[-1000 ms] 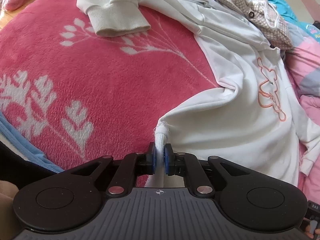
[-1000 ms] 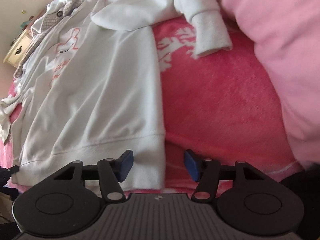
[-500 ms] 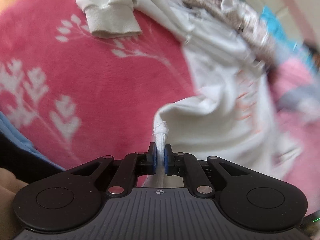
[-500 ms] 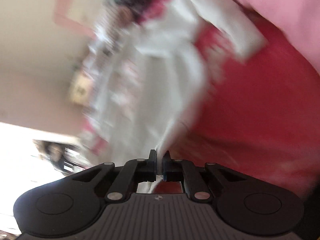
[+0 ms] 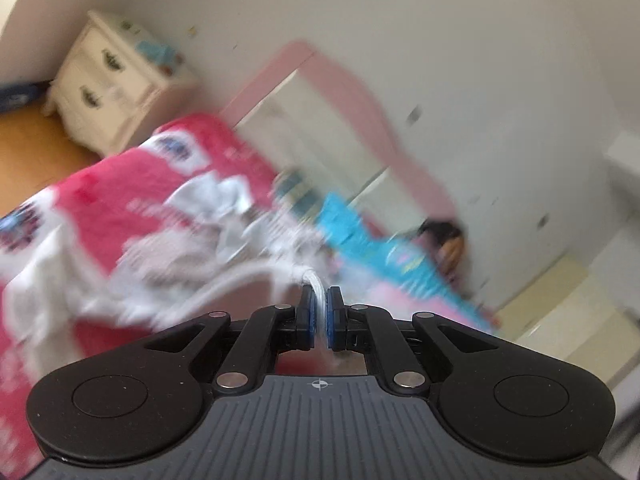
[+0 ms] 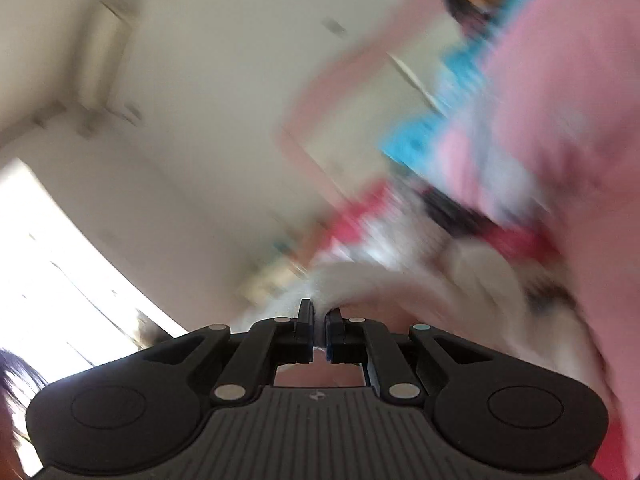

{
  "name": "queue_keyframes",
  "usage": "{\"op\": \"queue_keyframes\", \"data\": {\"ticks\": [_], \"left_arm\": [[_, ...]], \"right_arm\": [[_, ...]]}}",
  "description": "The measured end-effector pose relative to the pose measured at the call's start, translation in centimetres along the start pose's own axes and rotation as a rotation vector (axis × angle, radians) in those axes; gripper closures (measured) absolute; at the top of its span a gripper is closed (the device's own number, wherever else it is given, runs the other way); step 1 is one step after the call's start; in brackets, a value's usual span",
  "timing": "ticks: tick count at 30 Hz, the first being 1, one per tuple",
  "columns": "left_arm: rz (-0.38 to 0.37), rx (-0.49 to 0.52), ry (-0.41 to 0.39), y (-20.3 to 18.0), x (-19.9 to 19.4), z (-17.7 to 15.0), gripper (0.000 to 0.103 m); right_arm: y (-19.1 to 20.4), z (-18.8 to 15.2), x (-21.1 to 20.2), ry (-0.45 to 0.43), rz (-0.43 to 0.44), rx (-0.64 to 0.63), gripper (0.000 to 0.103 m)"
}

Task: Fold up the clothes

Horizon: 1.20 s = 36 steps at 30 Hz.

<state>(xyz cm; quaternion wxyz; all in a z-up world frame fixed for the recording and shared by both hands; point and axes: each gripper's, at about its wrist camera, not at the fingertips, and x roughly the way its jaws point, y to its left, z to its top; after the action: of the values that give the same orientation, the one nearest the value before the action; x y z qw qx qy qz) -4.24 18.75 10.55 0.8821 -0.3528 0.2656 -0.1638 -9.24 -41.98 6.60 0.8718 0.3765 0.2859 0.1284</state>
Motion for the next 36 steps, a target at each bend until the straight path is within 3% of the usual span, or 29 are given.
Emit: {"op": "queue_keyframes", "data": {"ticks": [5, 8, 10, 21, 29, 36], "left_arm": [[0.219, -0.079, 0.234, 6.4, 2.2, -10.2, 0.1], [0.314, -0.108, 0.392, 10.2, 4.4, -15.7, 0.1], [0.352, -0.087, 0.456, 11.3, 5.3, -18.0, 0.1], [0.46, 0.14, 0.574, 11.5, 7.0, -21.2, 0.1], [0.453, 0.136, 0.6, 11.2, 5.1, -21.1, 0.1], [0.489, 0.16, 0.63, 11.9, 5.6, -22.2, 0.099]], "right_arm": [[-9.7, -7.9, 3.6, 0.298, -0.286, 0.194, 0.096], [-12.5, -10.6, 4.0, 0.388, -0.366, 0.229, 0.096], [-12.8, -11.4, 4.1, 0.417, -0.397, 0.211, 0.096], [-11.2, -13.6, 5.2, 0.588, -0.523, 0.008, 0.096], [-8.8, -12.9, 3.0, 0.606, -0.511, -0.019, 0.097], [-10.1, -14.1, 4.8, 0.666, -0.549, -0.039, 0.096]]}}
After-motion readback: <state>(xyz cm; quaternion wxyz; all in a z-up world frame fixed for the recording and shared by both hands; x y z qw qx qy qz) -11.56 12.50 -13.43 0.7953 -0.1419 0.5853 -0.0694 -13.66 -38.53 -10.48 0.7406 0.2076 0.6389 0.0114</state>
